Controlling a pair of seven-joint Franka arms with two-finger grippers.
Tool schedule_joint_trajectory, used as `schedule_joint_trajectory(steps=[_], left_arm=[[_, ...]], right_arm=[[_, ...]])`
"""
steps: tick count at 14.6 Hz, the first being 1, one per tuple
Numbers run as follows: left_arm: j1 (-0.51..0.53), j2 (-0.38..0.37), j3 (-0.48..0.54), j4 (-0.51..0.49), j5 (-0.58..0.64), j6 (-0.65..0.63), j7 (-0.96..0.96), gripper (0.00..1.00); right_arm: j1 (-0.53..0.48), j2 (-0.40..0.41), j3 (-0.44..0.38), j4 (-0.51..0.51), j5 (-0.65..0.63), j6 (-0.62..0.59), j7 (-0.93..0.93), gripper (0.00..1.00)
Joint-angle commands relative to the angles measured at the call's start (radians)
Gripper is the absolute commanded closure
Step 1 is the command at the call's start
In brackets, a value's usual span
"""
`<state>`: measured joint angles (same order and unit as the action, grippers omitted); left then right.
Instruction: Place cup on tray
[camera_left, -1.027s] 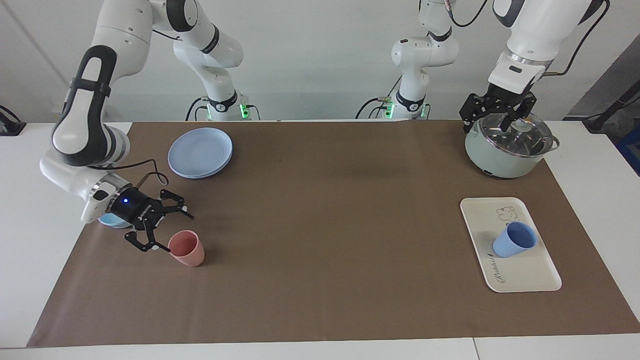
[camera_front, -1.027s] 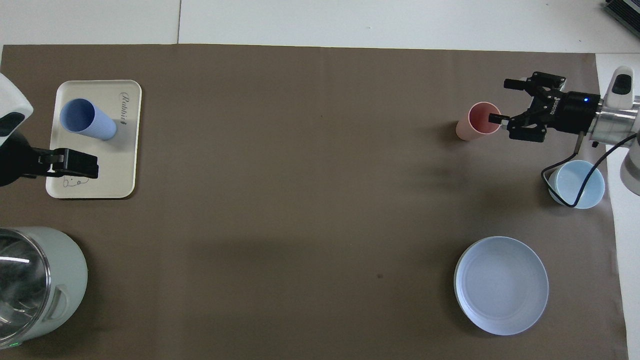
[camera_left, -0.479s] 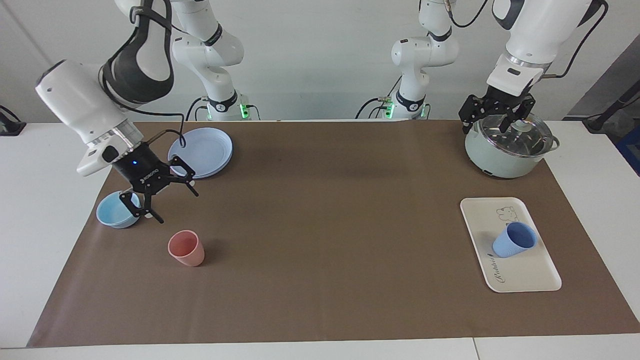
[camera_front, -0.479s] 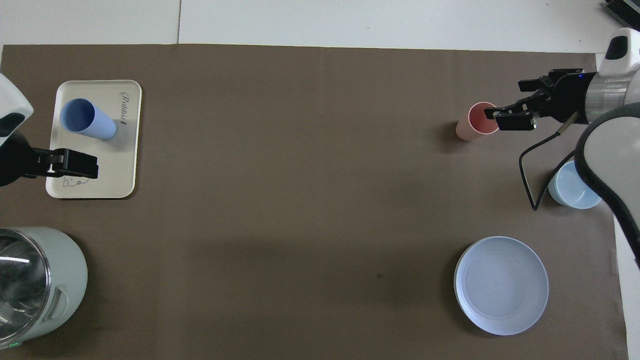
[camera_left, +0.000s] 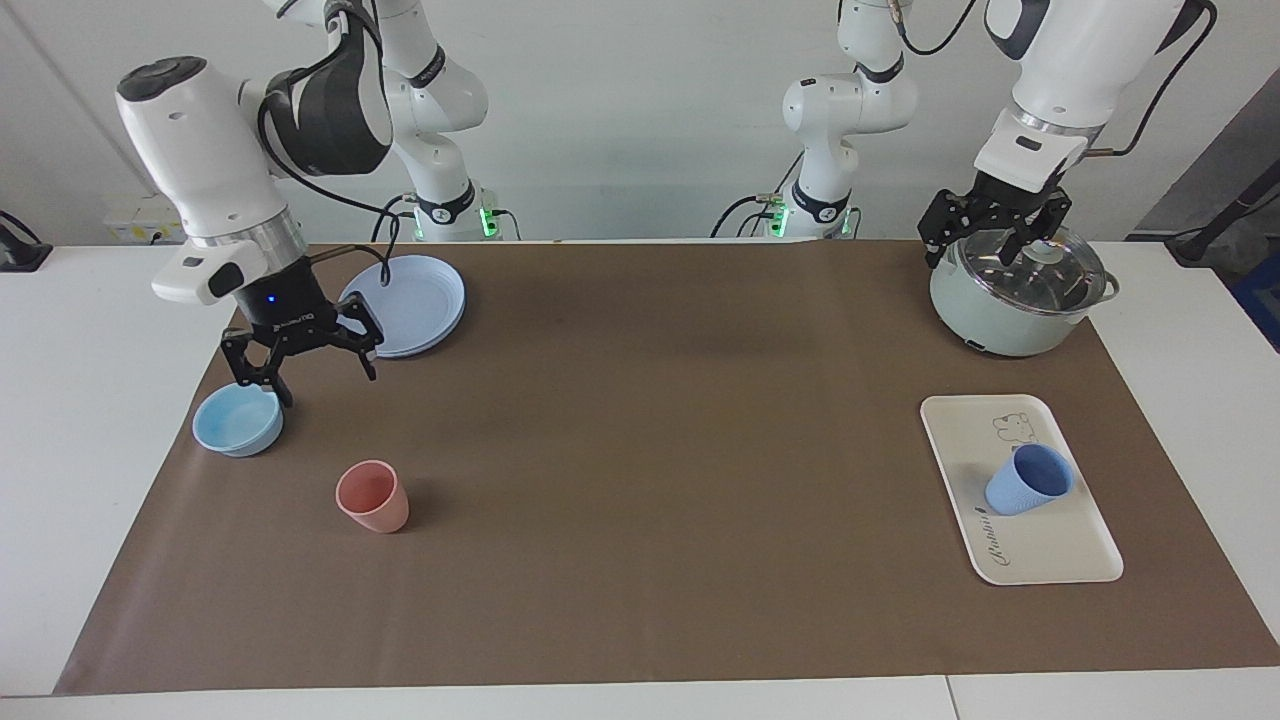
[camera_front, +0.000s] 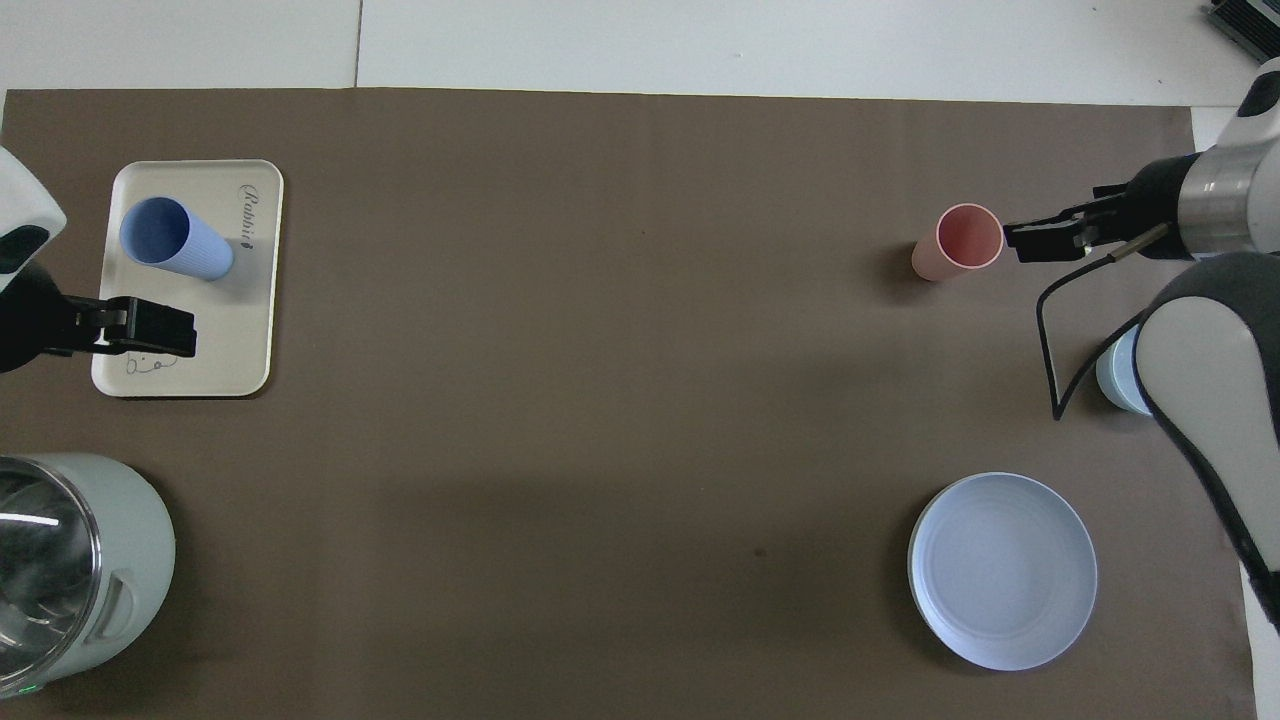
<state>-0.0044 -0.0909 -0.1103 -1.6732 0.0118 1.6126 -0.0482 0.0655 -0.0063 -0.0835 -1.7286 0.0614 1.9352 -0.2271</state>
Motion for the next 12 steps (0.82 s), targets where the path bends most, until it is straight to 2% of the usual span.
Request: schedule_joint_trajectory(steps=[1, 5, 7, 12], left_arm=[[0.009, -0.021, 0.000, -0.025, -0.013, 0.009, 0.008, 0.00], [0.010, -0.021, 0.000, -0.025, -0.013, 0.009, 0.008, 0.00], [0.009, -0.021, 0.000, -0.025, -0.013, 0.009, 0.008, 0.00], [0.010, -0.021, 0.000, -0.025, -0.013, 0.009, 0.008, 0.00]], right_arm=[[-0.027, -0.037, 0.001, 0.075, -0.054, -0.184, 0.144, 0.00], [-0.030, -0.078, -0.010, 0.098, -0.063, -0.329, 0.265, 0.00], [-0.041, -0.107, -0.015, 0.052, -0.046, -0.326, 0.268, 0.00], [-0.027, -0.127, 0.001, 0.049, -0.073, -0.378, 0.256, 0.00]])
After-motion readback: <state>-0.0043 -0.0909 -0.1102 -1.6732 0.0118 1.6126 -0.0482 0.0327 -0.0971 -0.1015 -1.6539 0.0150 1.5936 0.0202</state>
